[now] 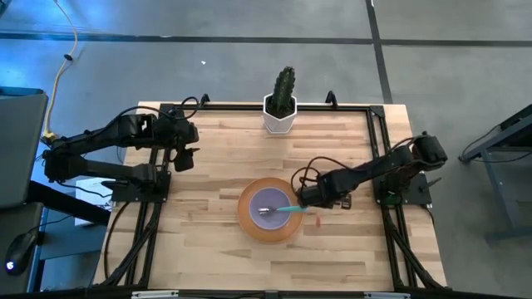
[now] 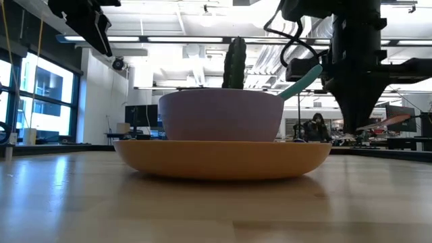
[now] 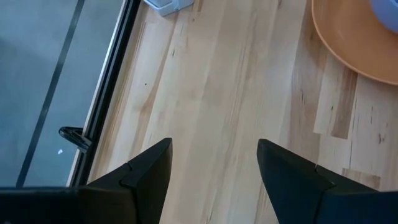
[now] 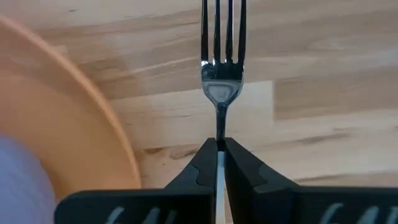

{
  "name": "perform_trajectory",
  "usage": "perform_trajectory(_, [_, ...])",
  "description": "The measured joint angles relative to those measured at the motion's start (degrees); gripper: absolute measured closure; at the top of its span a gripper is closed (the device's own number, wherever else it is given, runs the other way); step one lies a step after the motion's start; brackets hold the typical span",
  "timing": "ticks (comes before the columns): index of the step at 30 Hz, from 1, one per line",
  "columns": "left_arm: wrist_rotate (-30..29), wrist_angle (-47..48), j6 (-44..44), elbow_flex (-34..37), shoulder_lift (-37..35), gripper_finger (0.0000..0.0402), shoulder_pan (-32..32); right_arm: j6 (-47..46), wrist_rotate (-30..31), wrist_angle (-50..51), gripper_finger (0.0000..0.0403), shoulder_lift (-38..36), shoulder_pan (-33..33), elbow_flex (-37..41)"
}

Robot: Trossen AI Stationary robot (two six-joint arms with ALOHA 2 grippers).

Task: Set table place
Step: Put the orange fork beside the plate

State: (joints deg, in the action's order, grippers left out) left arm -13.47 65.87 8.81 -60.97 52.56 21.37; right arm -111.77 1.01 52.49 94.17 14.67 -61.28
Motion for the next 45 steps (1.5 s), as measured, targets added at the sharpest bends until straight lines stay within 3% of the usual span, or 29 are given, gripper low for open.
perform_trajectory(11, [0.0,0.1,-1.5,0.0,0.0,0.0179,0.0,10.2,1.8,-3.7,0.0403,2.9,-3.2,1.5])
perform_trajectory(38, [0.0,0.2,-1.7,0.0,0.0,0.0179,0.0,12.6,1.3,-6.9,0.0402,8.7,-3.1,2.1])
perform_trajectory(45, [-0.1,0.2,-1.6,0.0,0.0,0.0179,0.0,10.2,1.1,-7.1,0.0373,8.6,-3.1,2.2])
